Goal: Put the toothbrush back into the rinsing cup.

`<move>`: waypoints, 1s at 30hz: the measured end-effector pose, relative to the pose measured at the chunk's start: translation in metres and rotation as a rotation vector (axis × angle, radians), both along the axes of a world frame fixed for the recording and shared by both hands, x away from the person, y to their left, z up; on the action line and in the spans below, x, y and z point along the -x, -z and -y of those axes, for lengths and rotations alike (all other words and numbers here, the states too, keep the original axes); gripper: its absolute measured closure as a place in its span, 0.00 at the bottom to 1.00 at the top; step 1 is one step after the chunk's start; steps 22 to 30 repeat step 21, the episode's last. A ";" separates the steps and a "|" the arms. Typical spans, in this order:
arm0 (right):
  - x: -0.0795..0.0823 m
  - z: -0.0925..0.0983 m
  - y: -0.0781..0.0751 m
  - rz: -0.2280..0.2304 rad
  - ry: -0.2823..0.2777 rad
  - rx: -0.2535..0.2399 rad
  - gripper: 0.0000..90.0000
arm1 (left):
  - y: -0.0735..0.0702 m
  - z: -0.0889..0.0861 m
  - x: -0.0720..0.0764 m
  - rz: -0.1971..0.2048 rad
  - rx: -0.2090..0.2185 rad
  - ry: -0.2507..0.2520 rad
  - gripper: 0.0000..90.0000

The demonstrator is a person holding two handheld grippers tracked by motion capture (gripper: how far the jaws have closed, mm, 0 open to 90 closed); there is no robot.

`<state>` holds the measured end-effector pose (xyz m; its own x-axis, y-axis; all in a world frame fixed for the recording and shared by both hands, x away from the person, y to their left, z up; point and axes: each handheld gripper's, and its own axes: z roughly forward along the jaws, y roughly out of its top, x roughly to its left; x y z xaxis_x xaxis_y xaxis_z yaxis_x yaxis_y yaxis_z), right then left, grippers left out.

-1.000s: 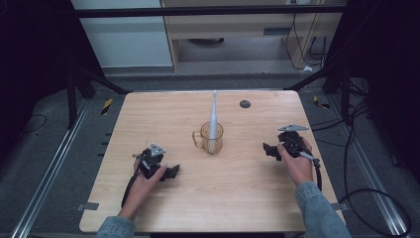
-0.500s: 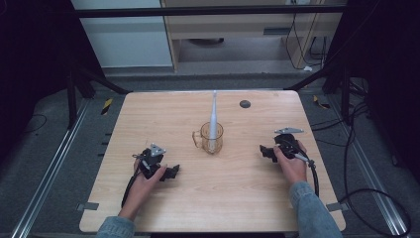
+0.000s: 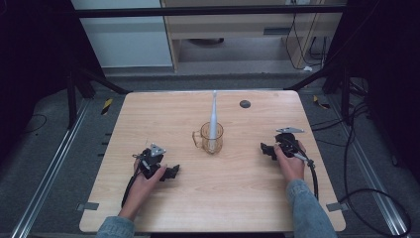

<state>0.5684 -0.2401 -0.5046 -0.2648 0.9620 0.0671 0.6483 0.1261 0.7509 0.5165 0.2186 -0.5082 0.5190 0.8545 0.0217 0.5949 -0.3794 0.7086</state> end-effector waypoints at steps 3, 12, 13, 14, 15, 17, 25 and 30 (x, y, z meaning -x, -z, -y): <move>-0.002 -0.001 0.003 -0.004 0.007 0.000 0.12 | 0.000 0.000 0.000 0.000 0.000 0.000 0.00; -0.005 -0.003 0.006 0.000 0.015 0.070 0.10 | 0.000 0.000 0.000 0.000 0.000 0.000 0.00; -0.005 -0.003 0.006 0.000 0.012 0.072 0.09 | 0.000 0.000 0.000 0.000 0.000 0.000 0.00; -0.005 -0.003 0.006 0.000 0.011 0.073 0.09 | 0.000 0.000 0.000 0.000 0.000 0.000 0.00; -0.005 -0.003 0.006 -0.002 0.012 0.071 0.09 | 0.000 0.000 0.000 0.000 0.000 0.000 0.00; -0.004 -0.003 0.006 -0.005 0.015 0.072 0.07 | 0.000 0.000 0.000 0.000 0.000 0.000 0.00; -0.005 -0.006 0.007 -0.027 0.085 0.072 0.00 | 0.000 0.000 0.000 0.000 0.000 0.000 0.00; -0.005 -0.006 0.007 -0.027 0.085 0.072 0.00 | 0.000 0.000 0.000 0.000 0.000 0.000 0.00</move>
